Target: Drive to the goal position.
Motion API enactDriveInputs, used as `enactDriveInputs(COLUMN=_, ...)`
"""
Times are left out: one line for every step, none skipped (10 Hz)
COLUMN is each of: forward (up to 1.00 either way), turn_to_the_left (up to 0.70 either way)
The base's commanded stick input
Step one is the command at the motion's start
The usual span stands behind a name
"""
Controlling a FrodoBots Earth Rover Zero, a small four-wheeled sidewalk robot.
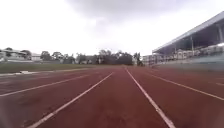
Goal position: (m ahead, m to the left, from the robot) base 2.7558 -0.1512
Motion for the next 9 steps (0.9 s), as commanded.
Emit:
enactDriveInputs(forward=0.45, turn_to_the_left=0.0)
enactDriveInputs(forward=0.45, turn_to_the_left=0.0)
enactDriveInputs(forward=0.45, turn_to_the_left=0.0)
enactDriveInputs(forward=0.45, turn_to_the_left=0.0)
enactDriveInputs(forward=0.45, turn_to_the_left=0.0)
enactDriveInputs(forward=0.45, turn_to_the_left=0.0)
enactDriveInputs(forward=0.45, turn_to_the_left=0.0)
enactDriveInputs(forward=0.45, turn_to_the_left=0.0)
enactDriveInputs(forward=0.45, turn_to_the_left=0.0)
